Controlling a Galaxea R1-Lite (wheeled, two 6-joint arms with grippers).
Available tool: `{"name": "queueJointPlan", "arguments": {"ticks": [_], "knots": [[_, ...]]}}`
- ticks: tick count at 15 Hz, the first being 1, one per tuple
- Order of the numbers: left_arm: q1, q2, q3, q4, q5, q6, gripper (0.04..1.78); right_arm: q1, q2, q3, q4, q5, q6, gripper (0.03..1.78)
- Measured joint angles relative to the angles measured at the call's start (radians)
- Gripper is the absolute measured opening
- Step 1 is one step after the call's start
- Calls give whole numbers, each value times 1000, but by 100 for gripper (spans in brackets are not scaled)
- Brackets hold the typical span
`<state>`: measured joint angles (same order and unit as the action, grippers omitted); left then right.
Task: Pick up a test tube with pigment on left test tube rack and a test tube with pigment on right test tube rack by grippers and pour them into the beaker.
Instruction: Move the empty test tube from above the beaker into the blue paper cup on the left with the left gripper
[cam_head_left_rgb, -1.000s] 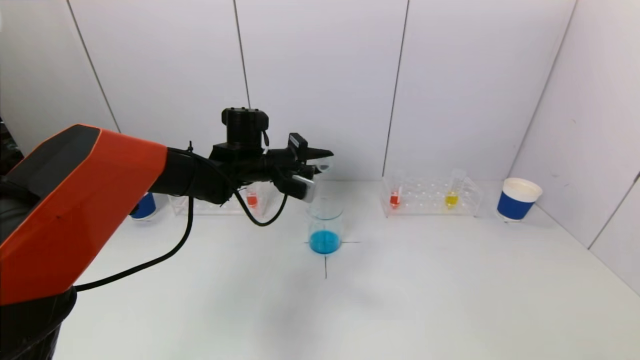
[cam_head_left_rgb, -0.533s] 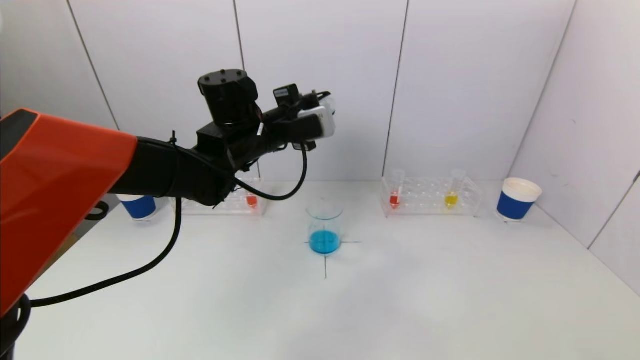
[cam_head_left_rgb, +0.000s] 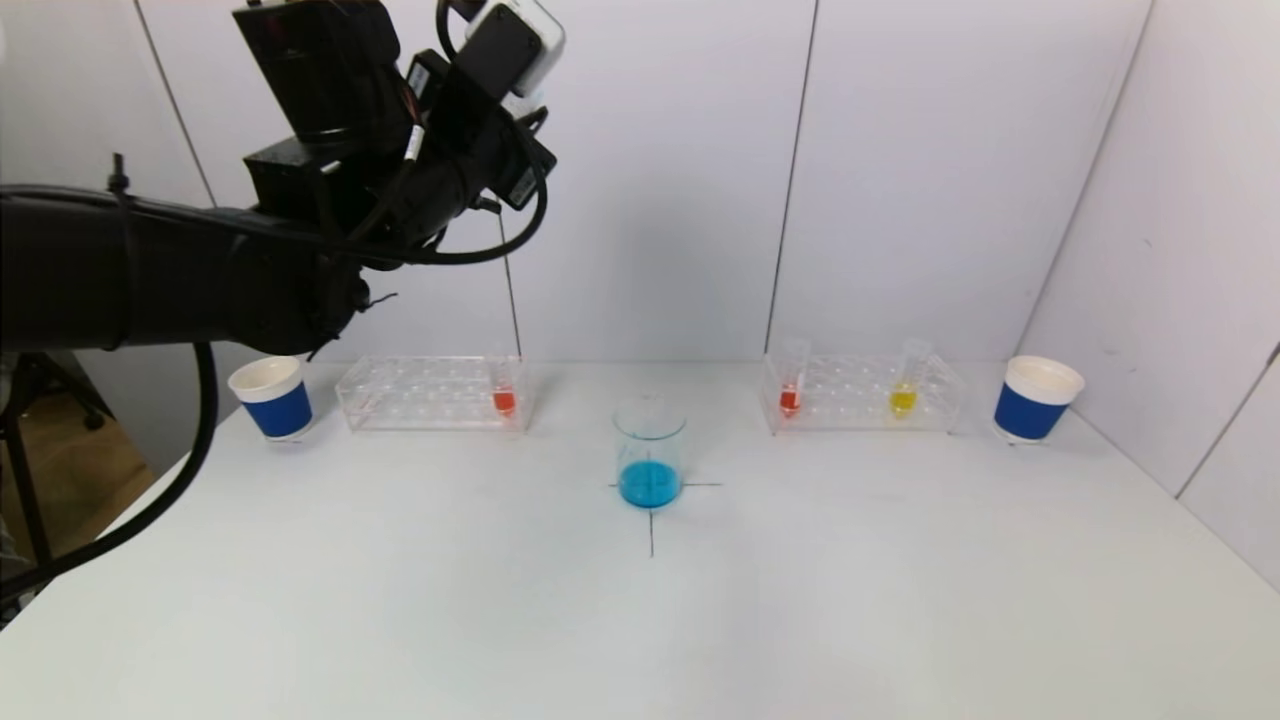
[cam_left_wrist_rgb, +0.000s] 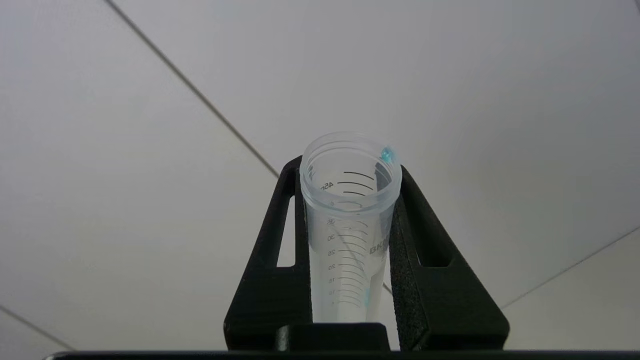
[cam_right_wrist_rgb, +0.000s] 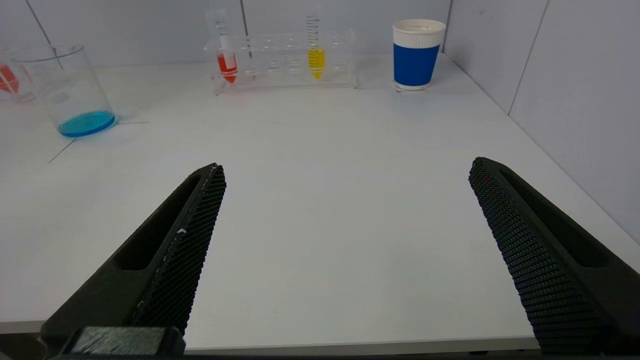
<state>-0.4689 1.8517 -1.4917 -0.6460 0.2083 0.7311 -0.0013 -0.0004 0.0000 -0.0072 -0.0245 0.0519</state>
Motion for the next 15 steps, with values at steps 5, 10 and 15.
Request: {"name": "queueJointPlan", "arguments": {"ticks": [5,10,15], "knots": [[5,-115,-70,284,280,-257,45,0,0,0,0,0,0,177],[97,-146,-162,448,400,-409,45,0,0,0,0,0,0,177],[311,-143,-165,527,237,-518,45,0,0,0,0,0,0,177]]}}
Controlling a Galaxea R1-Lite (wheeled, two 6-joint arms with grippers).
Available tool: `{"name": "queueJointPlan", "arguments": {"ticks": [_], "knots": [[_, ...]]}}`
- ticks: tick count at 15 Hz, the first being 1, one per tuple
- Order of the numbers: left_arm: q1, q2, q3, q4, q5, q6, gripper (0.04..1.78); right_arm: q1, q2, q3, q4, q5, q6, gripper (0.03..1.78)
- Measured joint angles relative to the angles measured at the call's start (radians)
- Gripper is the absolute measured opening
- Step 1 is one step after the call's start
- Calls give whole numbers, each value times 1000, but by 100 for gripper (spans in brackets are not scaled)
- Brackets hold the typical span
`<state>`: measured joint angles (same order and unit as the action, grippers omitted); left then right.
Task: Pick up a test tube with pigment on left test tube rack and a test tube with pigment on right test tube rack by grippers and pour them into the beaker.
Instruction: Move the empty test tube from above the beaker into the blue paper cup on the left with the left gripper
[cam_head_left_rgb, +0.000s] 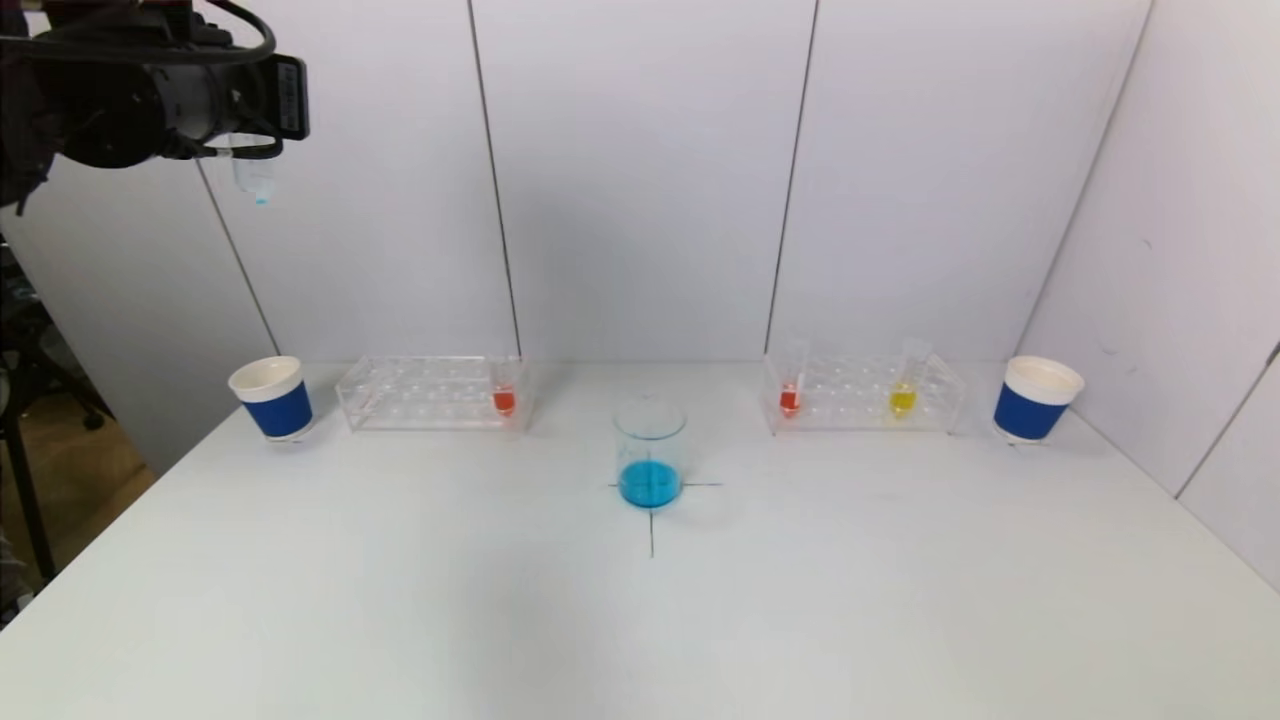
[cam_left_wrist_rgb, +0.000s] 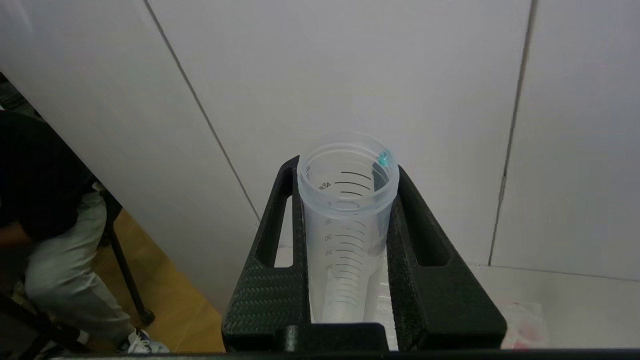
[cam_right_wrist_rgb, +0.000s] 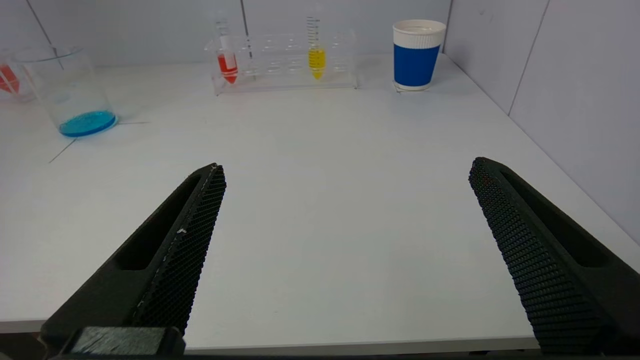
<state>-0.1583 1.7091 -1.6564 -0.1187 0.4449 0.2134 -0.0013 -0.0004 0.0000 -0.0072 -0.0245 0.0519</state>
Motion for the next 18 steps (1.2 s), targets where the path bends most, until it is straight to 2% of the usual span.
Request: {"name": "queueJointPlan", "arguments": {"ticks": [3,7,12,18], "knots": [[125,24,2,5,-114,-40,45,0,0,0,0,0,0,177],[247,60,10,3,-232,-104,45,0,0,0,0,0,0,177],[347,108,39,-15,-300,-131,45,0,0,0,0,0,0,177],[417,216,69,-136,-306,-142,45,0,0,0,0,0,0,177]]}}
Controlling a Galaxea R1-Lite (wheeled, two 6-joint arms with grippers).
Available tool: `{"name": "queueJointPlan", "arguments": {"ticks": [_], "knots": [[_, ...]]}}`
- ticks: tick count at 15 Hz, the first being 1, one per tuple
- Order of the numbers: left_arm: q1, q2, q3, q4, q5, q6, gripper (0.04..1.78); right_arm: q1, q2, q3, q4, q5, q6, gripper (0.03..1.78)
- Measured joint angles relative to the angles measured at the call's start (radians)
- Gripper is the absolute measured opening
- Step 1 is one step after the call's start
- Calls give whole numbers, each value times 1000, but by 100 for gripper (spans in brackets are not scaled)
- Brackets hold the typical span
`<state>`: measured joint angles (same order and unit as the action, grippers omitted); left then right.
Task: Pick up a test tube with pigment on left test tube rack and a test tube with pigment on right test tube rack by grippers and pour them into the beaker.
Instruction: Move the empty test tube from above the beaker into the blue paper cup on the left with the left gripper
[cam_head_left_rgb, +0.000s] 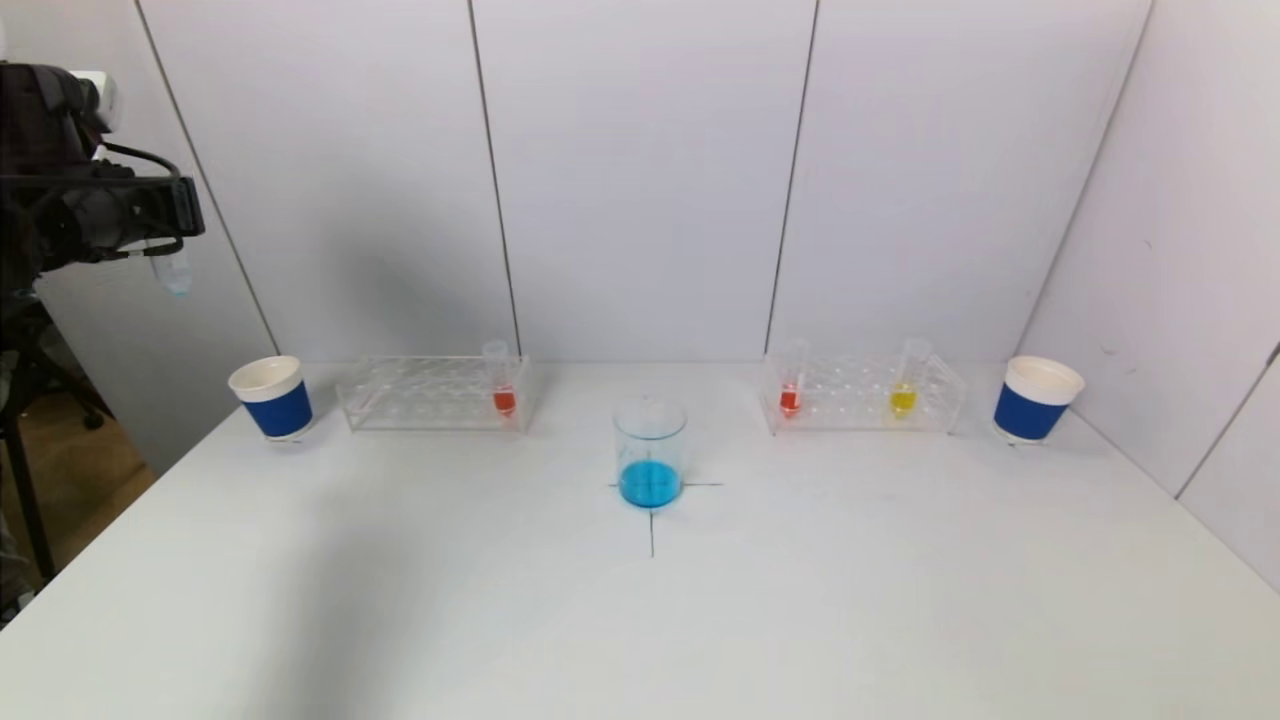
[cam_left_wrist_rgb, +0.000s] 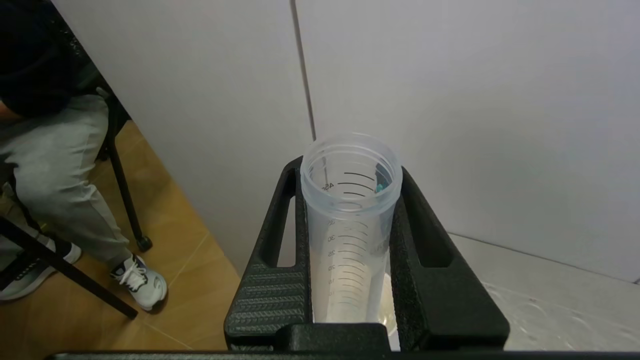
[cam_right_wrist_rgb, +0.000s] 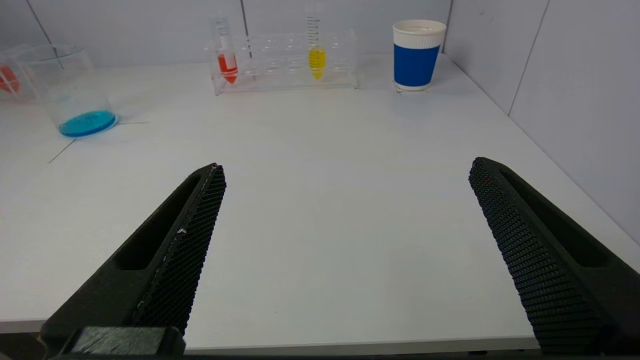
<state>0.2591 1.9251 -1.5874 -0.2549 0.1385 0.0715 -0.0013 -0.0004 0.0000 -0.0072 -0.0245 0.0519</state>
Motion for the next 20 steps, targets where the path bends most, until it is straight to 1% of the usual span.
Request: {"name": "queueJointPlan", "arguments": {"ticks": [4,7,11,14,20], "knots": [[30,88,5,-89,-5,3,45,0,0,0,0,0,0,177],[41,150,5,-147,-53,0,45,0,0,0,0,0,0,177],[45,224,7,-222,-60,-1,45,0,0,0,0,0,0,177],[44,259,16,-245,-62,-1,45,0,0,0,0,0,0,177],[35,279,119,-350,-87,1,45,0,0,0,0,0,0,177]]}}
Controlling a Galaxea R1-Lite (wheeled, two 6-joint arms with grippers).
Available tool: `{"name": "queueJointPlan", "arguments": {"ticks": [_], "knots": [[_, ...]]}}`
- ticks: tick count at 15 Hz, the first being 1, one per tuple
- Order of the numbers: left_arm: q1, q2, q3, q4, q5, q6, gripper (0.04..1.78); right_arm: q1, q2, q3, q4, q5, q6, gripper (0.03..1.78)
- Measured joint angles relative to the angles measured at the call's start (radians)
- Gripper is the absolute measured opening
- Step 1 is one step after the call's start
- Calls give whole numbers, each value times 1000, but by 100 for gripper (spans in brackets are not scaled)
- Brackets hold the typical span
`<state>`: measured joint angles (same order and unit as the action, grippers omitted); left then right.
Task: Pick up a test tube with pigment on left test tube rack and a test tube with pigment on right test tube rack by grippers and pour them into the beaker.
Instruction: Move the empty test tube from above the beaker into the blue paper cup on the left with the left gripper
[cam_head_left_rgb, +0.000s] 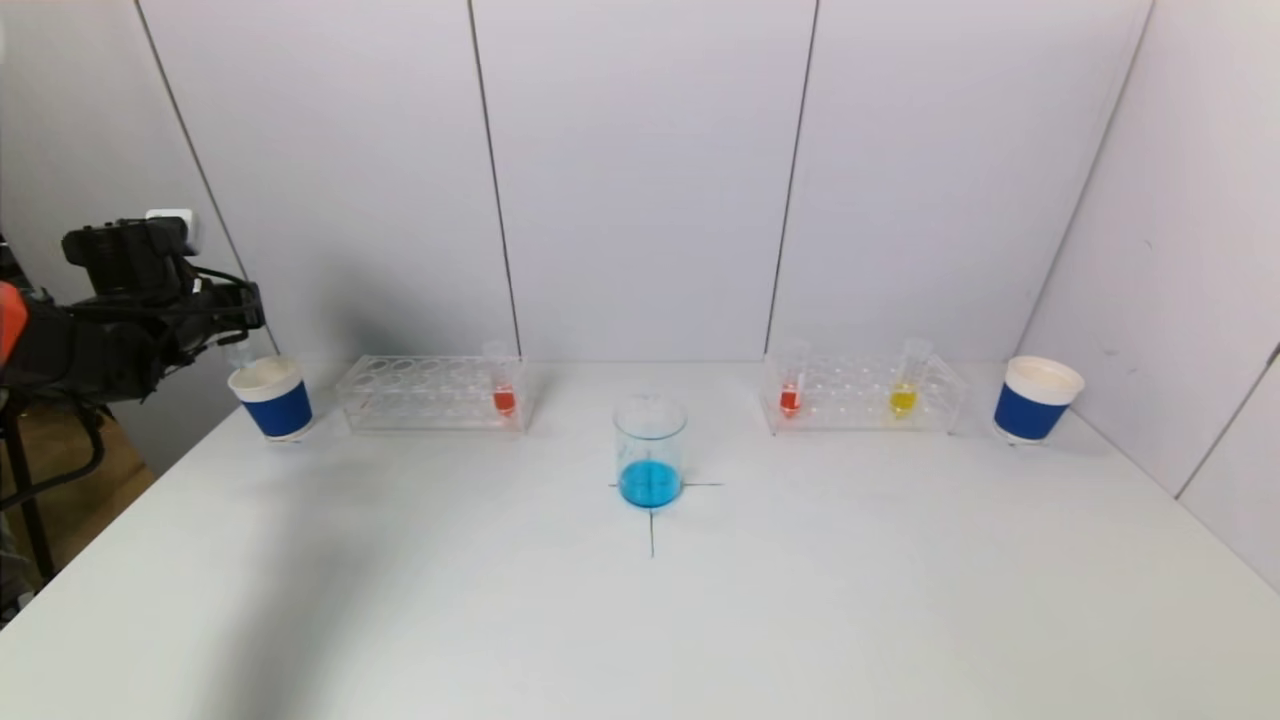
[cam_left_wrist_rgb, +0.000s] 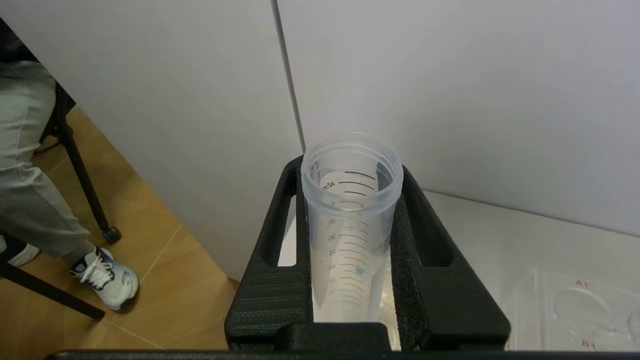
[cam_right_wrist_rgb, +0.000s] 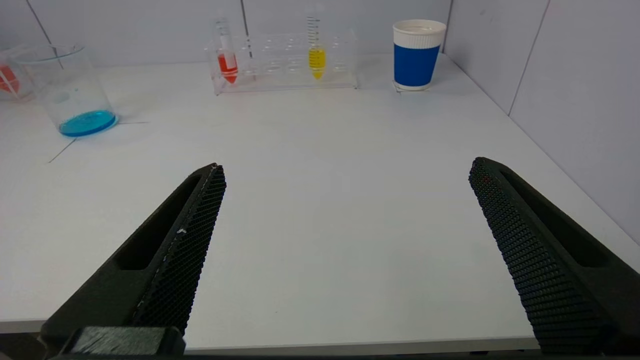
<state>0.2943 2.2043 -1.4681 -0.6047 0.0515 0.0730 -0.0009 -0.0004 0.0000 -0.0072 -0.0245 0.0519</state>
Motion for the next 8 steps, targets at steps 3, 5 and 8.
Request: {"name": "queueJointPlan", "arguments": {"ticks": [3,5,8], "knots": [[0,17,42,-62,-18,-1,45,-1,0,0,0,0,0,177],[-1,26,77,-91,-19,1,45,-1,0,0,0,0,0,177],[-1,45,108,-142,-19,1,45,0,0,0,0,0,0,177]]}}
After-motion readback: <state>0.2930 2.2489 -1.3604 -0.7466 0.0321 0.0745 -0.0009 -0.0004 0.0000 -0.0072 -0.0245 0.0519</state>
